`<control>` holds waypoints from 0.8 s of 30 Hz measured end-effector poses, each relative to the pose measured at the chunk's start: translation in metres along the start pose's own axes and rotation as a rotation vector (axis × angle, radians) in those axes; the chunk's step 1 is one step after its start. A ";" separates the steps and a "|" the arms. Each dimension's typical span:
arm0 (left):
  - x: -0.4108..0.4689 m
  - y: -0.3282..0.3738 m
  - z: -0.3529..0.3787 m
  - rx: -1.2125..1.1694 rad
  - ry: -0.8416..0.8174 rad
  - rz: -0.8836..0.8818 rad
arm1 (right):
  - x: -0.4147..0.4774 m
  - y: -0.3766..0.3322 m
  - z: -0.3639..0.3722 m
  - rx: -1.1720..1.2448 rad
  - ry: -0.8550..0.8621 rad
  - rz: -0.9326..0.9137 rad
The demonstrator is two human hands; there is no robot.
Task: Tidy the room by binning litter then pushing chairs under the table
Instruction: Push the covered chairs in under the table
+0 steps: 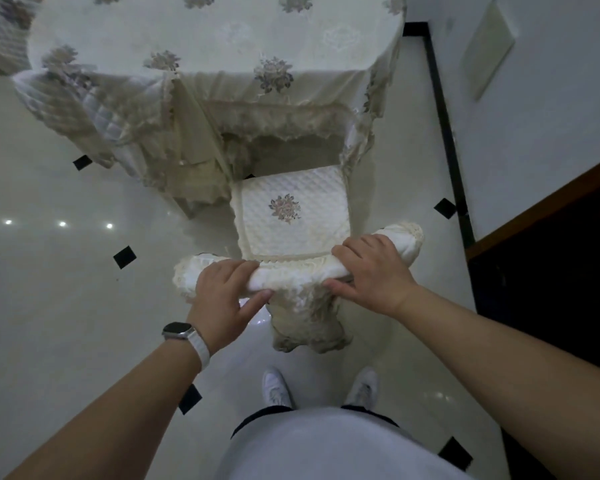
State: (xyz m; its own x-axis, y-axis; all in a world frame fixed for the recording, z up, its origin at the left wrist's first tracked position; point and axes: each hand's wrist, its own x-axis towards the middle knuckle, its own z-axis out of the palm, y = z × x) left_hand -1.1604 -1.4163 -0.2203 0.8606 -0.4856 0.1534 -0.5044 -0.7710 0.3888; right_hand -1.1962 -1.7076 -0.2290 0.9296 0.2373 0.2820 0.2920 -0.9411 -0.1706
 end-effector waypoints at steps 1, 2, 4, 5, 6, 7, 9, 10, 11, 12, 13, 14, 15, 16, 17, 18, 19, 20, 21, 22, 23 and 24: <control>0.001 -0.002 0.002 0.002 0.022 0.014 | 0.001 0.000 0.001 -0.014 0.005 0.003; 0.003 -0.004 0.003 -0.004 0.044 0.026 | 0.001 0.000 0.003 -0.029 0.018 0.006; 0.008 -0.007 0.003 -0.025 0.067 0.033 | 0.004 -0.001 0.004 -0.053 0.056 0.011; 0.011 -0.010 0.003 -0.030 0.068 0.035 | 0.006 -0.001 0.004 -0.063 0.071 0.011; 0.013 -0.014 0.003 -0.028 0.069 0.042 | 0.009 -0.003 0.005 -0.072 0.079 0.009; 0.014 -0.019 0.003 -0.026 0.075 0.054 | 0.011 -0.006 0.006 -0.083 0.084 0.010; 0.020 -0.032 -0.001 -0.032 0.095 0.074 | 0.020 -0.012 0.008 -0.101 0.102 0.021; 0.024 -0.037 -0.004 -0.038 0.100 0.080 | 0.026 -0.015 0.008 -0.102 0.111 0.030; 0.029 -0.042 -0.007 -0.043 0.100 0.083 | 0.032 -0.017 0.009 -0.097 0.118 0.042; 0.035 -0.047 -0.011 -0.049 0.099 0.084 | 0.039 -0.020 0.010 -0.087 0.124 0.053; 0.041 -0.052 -0.014 -0.055 0.101 0.086 | 0.045 -0.022 0.011 -0.078 0.127 0.062; 0.046 -0.057 -0.017 -0.060 0.106 0.091 | 0.052 -0.024 0.011 -0.075 0.127 0.071; 0.051 -0.061 -0.019 -0.065 0.112 0.096 | 0.057 -0.025 0.012 -0.080 0.126 0.076; 0.055 -0.066 -0.021 -0.067 0.114 0.099 | 0.063 -0.025 0.013 -0.087 0.125 0.079; 0.059 -0.069 -0.022 -0.067 0.110 0.100 | 0.067 -0.025 0.015 -0.090 0.125 0.079; 0.063 -0.072 -0.022 -0.065 0.104 0.100 | 0.071 -0.024 0.016 -0.088 0.127 0.079; 0.067 -0.074 -0.022 -0.063 0.102 0.099 | 0.074 -0.022 0.017 -0.083 0.133 0.082; 0.072 -0.076 -0.021 -0.063 0.103 0.097 | 0.078 -0.019 0.019 -0.079 0.140 0.086; 0.077 -0.077 -0.021 -0.063 0.106 0.095 | 0.082 -0.015 0.020 -0.077 0.149 0.086; 0.084 -0.077 -0.021 -0.063 0.110 0.093 | 0.088 -0.011 0.021 -0.075 0.156 0.082; 0.090 -0.077 -0.021 -0.060 0.114 0.092 | 0.094 -0.006 0.021 -0.075 0.164 0.075; 0.097 -0.077 -0.021 -0.059 0.116 0.089 | 0.100 -0.001 0.020 -0.076 0.171 0.069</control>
State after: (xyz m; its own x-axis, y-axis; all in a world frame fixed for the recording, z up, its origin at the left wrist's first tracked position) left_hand -1.0364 -1.3956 -0.2163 0.8168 -0.4976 0.2921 -0.5770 -0.6996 0.4214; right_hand -1.0990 -1.6778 -0.2191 0.8932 0.1330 0.4294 0.2047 -0.9708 -0.1251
